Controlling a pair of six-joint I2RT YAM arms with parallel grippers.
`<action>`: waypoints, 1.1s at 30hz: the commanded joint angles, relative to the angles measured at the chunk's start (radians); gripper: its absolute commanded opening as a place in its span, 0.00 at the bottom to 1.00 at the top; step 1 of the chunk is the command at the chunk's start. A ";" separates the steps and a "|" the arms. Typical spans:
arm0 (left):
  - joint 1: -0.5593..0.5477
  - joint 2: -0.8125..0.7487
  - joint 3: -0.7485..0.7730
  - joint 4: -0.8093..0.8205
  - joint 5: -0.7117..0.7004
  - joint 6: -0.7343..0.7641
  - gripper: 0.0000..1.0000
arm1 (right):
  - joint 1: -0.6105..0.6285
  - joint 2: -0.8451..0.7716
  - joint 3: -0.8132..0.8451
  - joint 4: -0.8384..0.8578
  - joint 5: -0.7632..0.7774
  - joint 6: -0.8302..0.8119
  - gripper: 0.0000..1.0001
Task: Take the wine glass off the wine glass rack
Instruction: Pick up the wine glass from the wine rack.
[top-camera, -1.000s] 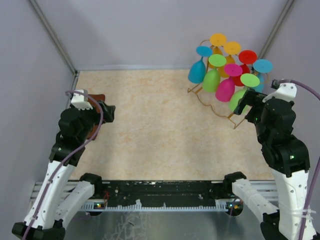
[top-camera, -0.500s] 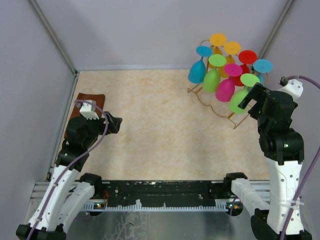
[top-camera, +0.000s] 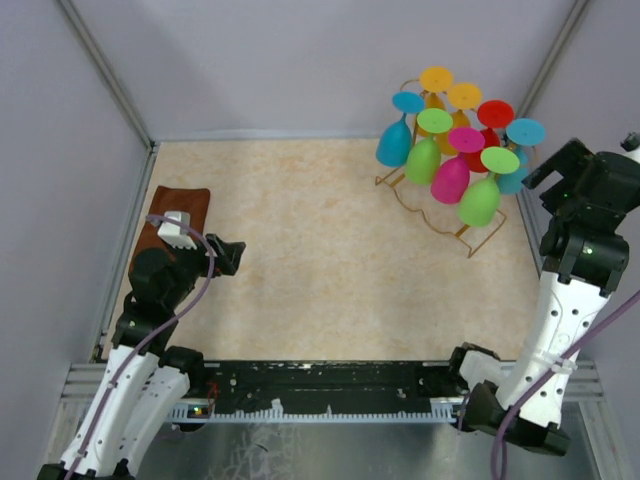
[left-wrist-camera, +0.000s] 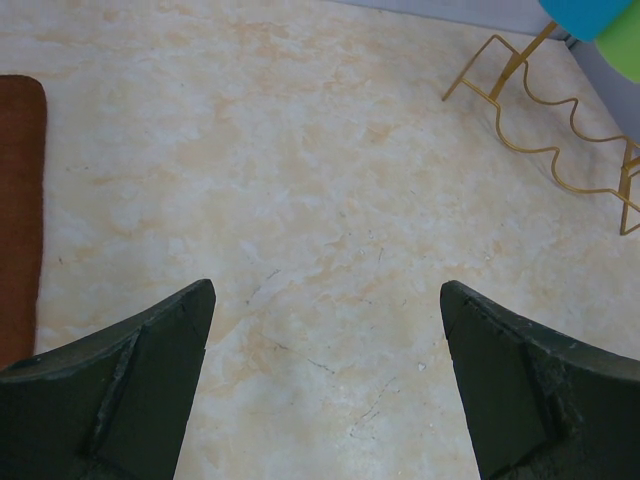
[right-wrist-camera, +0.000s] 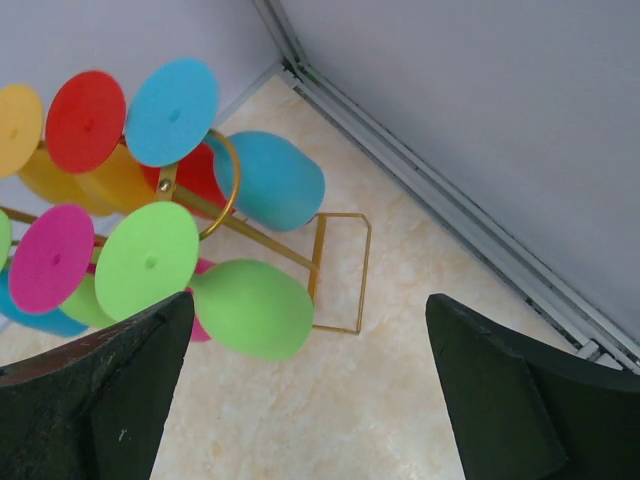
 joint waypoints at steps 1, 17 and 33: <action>0.007 -0.018 -0.013 0.054 0.007 0.013 0.99 | -0.095 0.000 0.029 0.047 -0.185 0.025 0.99; 0.006 -0.006 -0.011 0.056 0.005 0.021 0.99 | -0.098 -0.085 -0.237 0.324 -0.445 0.269 0.77; 0.006 -0.007 -0.012 0.053 -0.011 0.019 0.99 | -0.098 -0.057 -0.355 0.544 -0.425 0.393 0.54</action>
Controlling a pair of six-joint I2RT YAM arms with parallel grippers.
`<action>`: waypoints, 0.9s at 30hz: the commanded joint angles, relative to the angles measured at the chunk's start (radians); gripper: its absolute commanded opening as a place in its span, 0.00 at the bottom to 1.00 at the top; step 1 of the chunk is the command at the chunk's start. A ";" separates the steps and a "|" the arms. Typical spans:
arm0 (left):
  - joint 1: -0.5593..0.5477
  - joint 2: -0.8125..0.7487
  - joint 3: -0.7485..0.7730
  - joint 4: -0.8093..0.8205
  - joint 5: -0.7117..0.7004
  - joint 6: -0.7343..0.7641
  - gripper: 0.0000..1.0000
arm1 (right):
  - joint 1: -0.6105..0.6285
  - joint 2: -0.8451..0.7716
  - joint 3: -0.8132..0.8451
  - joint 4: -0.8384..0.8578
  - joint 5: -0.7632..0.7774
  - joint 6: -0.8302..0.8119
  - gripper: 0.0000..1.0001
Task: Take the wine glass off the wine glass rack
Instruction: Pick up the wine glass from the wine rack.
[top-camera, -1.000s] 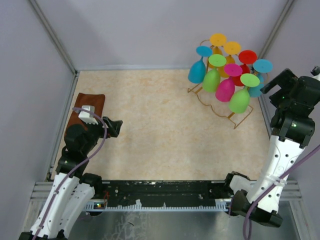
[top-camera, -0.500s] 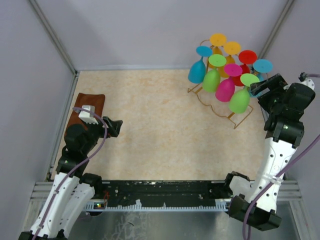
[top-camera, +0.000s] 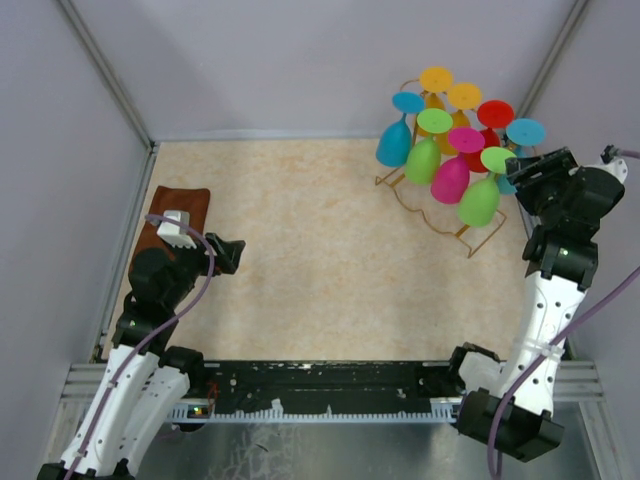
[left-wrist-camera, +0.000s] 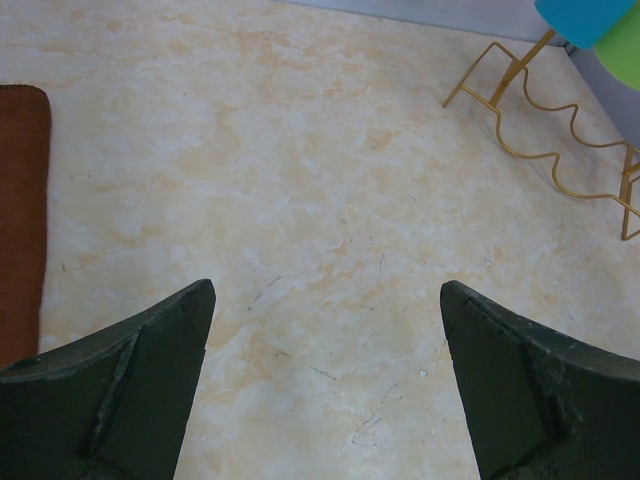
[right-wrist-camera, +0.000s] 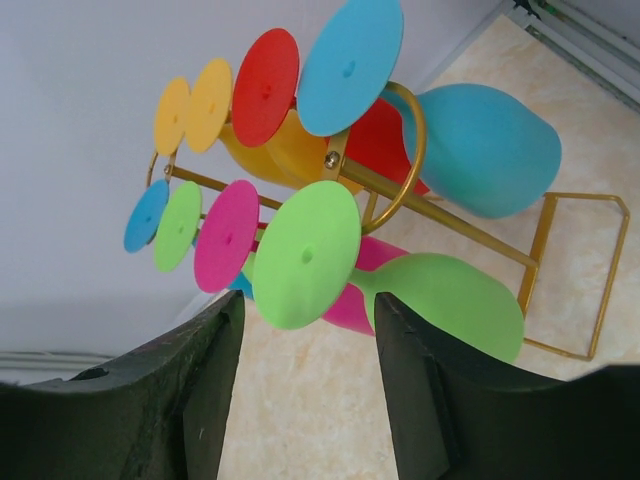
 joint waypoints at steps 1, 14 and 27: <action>0.006 -0.002 -0.010 0.030 -0.007 0.014 0.99 | -0.005 0.011 -0.015 0.116 0.004 0.053 0.53; 0.006 0.004 -0.011 0.030 -0.014 0.014 0.99 | -0.006 0.034 -0.088 0.202 0.003 0.140 0.45; 0.006 0.006 -0.012 0.028 -0.012 0.013 0.99 | -0.006 0.050 -0.120 0.263 -0.019 0.199 0.37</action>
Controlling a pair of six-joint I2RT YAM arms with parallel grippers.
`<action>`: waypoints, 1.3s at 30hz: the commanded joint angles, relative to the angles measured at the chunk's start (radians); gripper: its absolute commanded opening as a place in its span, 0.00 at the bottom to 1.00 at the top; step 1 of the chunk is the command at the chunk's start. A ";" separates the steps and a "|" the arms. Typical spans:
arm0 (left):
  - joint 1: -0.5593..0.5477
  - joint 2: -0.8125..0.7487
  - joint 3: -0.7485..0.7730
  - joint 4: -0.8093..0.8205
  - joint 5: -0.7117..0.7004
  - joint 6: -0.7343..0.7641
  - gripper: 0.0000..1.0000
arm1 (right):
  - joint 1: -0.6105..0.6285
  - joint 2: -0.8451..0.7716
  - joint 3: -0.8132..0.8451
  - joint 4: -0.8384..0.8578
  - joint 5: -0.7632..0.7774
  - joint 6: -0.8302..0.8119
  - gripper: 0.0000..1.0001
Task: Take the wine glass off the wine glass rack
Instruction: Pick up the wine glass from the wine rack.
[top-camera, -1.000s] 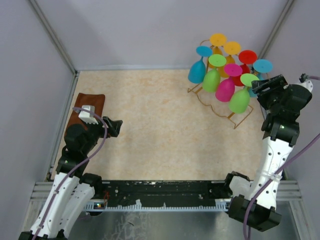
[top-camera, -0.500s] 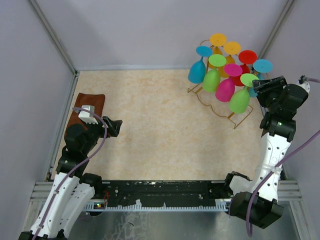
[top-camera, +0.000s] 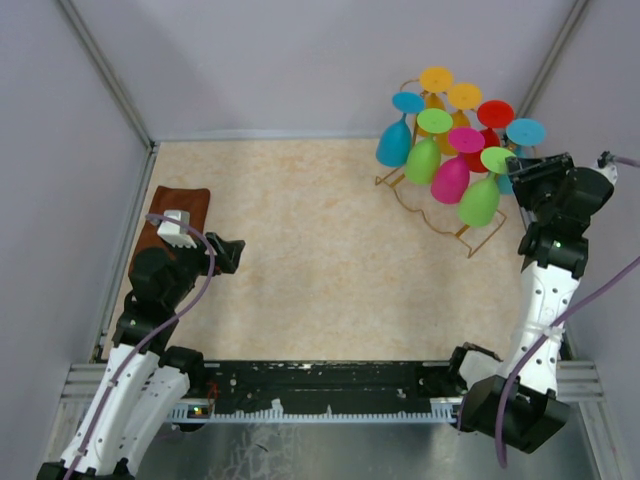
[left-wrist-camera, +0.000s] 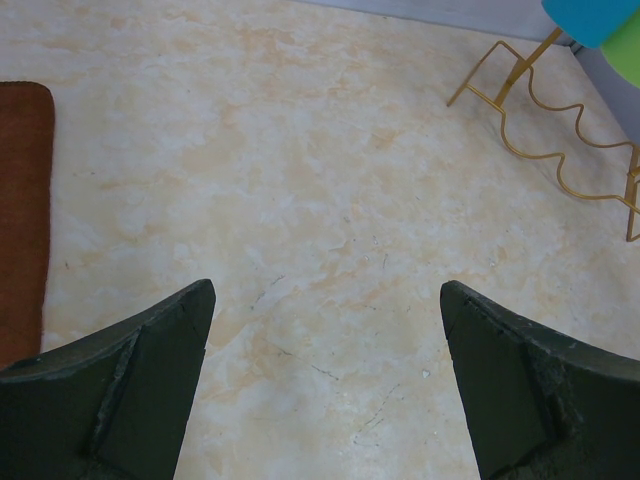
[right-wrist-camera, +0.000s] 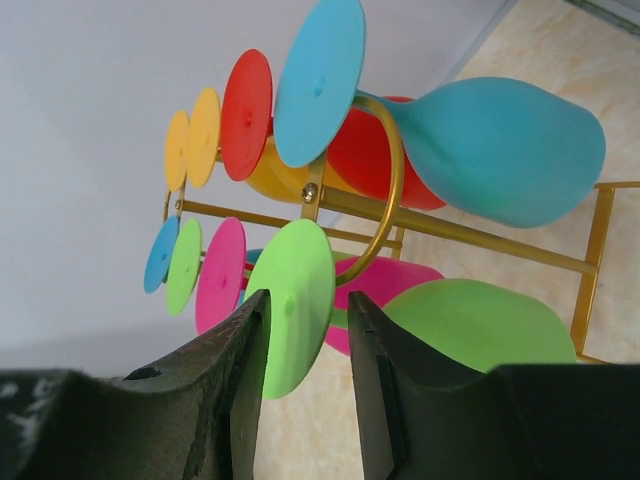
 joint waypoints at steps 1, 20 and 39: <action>0.006 -0.002 -0.012 0.029 -0.006 0.013 0.99 | -0.005 -0.004 -0.017 0.065 -0.012 0.032 0.37; 0.007 0.000 -0.012 0.026 -0.011 0.013 0.99 | -0.006 -0.034 -0.040 0.091 -0.007 0.093 0.18; 0.006 0.000 -0.011 0.020 -0.022 0.010 0.99 | -0.005 -0.075 -0.014 0.080 -0.049 0.143 0.04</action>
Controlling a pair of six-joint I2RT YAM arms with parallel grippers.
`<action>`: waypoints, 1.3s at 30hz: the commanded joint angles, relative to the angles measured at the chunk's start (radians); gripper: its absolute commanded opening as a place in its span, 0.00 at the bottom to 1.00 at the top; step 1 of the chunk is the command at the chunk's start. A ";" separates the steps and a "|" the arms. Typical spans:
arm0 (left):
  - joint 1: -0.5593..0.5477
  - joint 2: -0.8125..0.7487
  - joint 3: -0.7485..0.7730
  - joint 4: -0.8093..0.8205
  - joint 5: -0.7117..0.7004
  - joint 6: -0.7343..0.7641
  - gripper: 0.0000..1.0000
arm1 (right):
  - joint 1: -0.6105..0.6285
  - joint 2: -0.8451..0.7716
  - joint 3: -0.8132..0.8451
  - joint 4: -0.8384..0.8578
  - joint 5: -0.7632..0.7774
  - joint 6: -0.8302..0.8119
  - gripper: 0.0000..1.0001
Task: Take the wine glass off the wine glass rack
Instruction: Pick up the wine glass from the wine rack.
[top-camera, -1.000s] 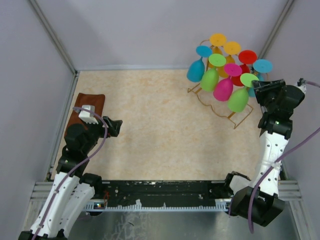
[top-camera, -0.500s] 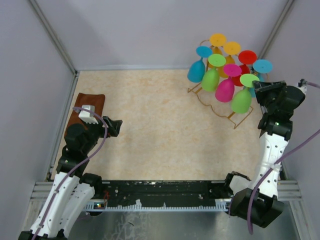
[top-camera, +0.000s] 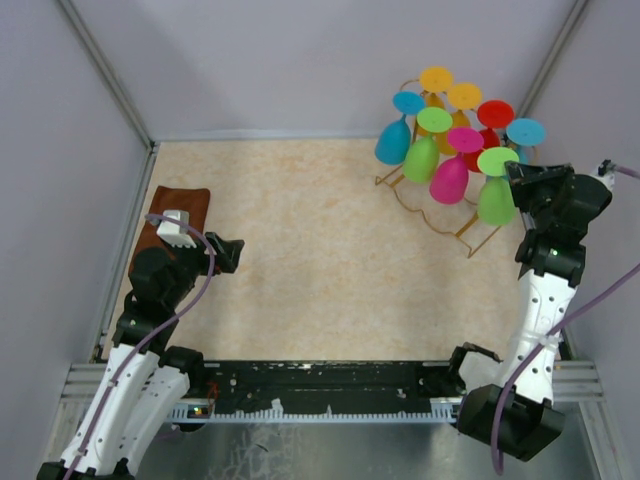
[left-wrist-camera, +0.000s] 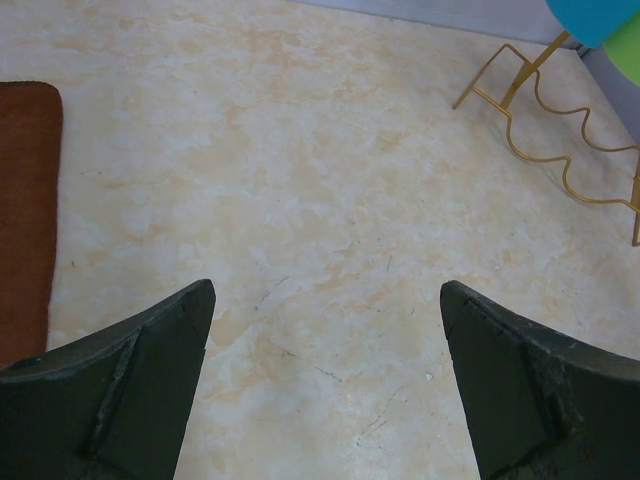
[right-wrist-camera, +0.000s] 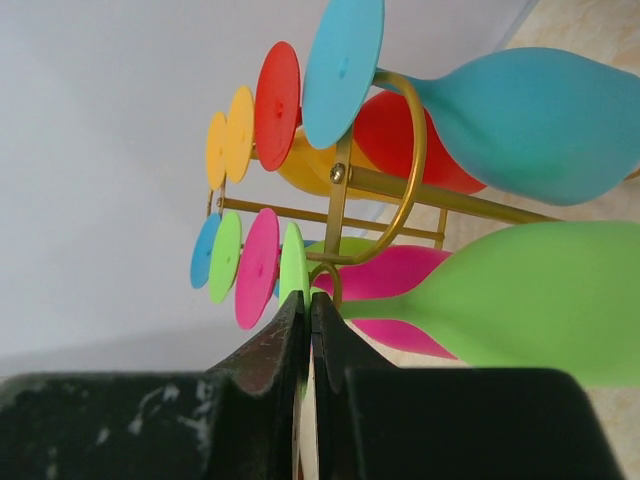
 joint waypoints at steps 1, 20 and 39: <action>0.006 0.001 -0.011 0.020 -0.011 0.010 0.99 | -0.006 -0.032 0.038 0.039 -0.035 0.026 0.02; 0.006 0.003 -0.011 0.020 -0.009 0.010 0.99 | -0.004 -0.042 0.044 0.036 -0.113 0.043 0.00; 0.006 0.013 -0.014 0.025 0.005 0.005 0.99 | -0.005 -0.066 0.149 -0.046 -0.358 -0.242 0.00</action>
